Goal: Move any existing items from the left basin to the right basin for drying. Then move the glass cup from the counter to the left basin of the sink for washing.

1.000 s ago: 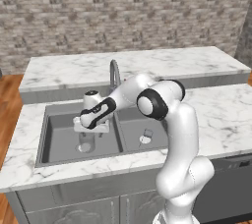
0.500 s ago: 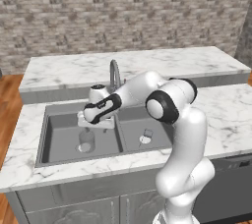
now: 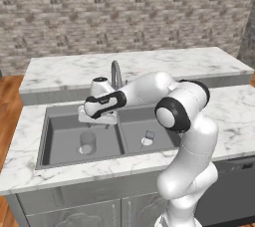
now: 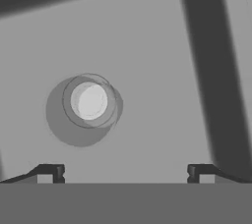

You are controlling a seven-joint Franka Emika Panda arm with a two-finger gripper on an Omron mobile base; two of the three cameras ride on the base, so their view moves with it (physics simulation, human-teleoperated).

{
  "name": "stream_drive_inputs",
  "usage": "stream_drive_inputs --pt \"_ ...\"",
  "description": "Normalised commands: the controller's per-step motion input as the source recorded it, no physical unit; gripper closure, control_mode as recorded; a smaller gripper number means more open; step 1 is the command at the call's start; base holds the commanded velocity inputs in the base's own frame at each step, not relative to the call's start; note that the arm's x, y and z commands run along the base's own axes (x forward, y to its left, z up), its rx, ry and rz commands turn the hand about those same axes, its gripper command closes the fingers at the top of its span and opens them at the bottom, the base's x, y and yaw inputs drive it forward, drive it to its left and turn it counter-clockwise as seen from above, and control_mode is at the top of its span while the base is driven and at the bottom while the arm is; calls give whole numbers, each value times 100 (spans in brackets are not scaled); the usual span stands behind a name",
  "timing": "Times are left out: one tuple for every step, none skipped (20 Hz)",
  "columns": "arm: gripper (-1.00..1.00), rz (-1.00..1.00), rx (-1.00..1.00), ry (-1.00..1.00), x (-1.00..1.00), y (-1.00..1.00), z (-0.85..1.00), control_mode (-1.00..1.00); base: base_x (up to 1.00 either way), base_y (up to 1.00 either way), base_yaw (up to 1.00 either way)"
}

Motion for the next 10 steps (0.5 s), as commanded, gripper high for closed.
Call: stream_drive_inputs --pt "-100 0 0 0 -23 0 49 -100 0 0 0" --pt "-100 0 0 0 -24 0 50 -100 0 0 0" --pt "-100 0 0 0 -25 0 53 -100 0 0 0" --pt "-100 0 0 0 -25 0 50 -100 0 0 0" --pt "-100 -1 0 0 -28 0 49 -100 0 0 0" --pt "-100 0 0 0 -31 0 52 -100 0 0 0" --pt "-100 0 0 0 -31 0 49 -100 0 0 0" --pt "-100 -1 0 0 -29 0 49 -100 0 0 0" --pt "-100 -1 0 0 -32 0 45 -100 0 0 0" --pt "-100 0 0 0 -33 0 45 -100 0 0 0"
